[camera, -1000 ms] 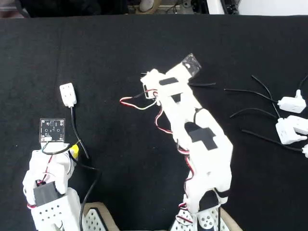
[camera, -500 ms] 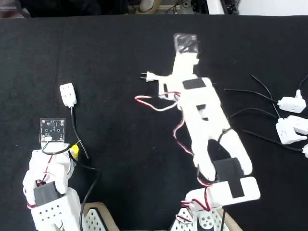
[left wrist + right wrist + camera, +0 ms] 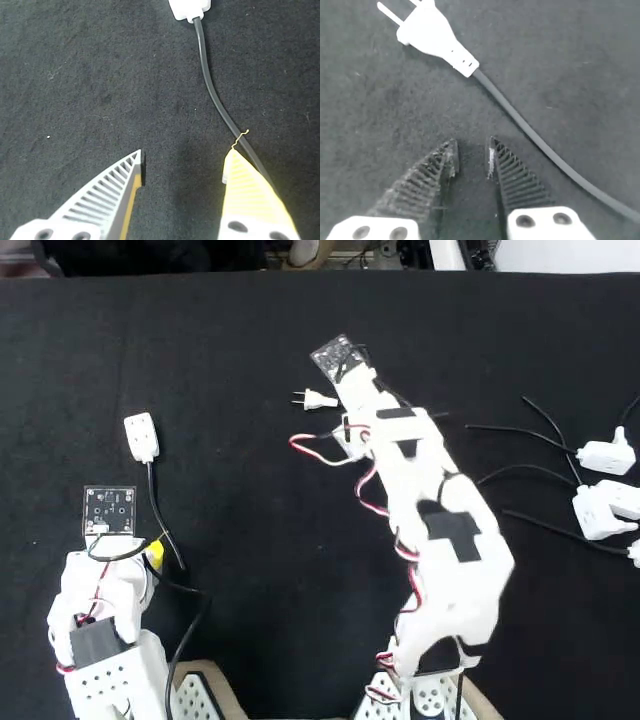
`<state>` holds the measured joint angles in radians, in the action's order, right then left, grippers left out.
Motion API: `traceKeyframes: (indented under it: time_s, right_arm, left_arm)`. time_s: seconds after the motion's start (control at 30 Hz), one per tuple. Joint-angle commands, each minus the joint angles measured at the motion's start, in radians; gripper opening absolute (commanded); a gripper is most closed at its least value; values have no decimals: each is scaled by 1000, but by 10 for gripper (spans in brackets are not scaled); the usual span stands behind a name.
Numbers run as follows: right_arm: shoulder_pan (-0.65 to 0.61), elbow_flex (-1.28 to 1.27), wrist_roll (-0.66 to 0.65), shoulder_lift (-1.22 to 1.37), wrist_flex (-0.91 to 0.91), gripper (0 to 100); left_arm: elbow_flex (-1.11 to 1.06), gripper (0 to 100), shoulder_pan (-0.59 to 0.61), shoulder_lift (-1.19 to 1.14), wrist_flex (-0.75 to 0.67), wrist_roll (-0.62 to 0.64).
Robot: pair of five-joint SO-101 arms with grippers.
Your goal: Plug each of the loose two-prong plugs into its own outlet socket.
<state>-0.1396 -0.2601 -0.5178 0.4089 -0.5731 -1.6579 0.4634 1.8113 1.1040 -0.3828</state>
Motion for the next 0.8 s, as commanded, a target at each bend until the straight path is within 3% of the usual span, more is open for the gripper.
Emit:
traceKeyframes:
  time_s: [0.0, 0.4, 0.6, 0.77]
  right_arm:
    - [0, 148, -31, 28, -74, 103]
    - [14, 222, -98, 131, -89, 96]
    - [11, 226, -101, 137, -135, 18]
    - [17, 225, -94, 130, -140, 12]
  left_arm:
    - [2, 260, 2, 9, -8, -6]
    - [1, 260, 2, 9, -8, -6]
    - [1, 260, 2, 9, -8, -6]
    - [1, 260, 1, 9, -8, -6]
